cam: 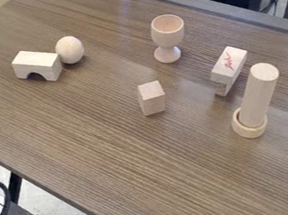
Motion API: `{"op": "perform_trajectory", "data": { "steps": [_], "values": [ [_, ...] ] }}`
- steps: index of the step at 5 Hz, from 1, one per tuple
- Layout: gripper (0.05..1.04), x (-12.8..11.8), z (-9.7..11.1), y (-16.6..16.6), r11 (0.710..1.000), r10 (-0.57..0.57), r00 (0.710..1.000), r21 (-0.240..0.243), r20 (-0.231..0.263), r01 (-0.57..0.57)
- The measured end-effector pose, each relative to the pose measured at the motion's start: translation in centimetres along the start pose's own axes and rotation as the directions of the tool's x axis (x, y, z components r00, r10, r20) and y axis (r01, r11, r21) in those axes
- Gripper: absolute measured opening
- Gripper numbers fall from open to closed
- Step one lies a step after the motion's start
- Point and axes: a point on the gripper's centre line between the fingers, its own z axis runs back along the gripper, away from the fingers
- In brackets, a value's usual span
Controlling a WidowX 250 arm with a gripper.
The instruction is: Put the cube on top of the rectangular block
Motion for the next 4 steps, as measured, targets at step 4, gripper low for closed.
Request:
{"op": "perform_trajectory", "data": {
  "steps": [4],
  "values": [
    [0.999,-3.5,-4.1,1.4,0.942,0.322,0.947,0.101,-0.009,-0.319]
  ]
}}
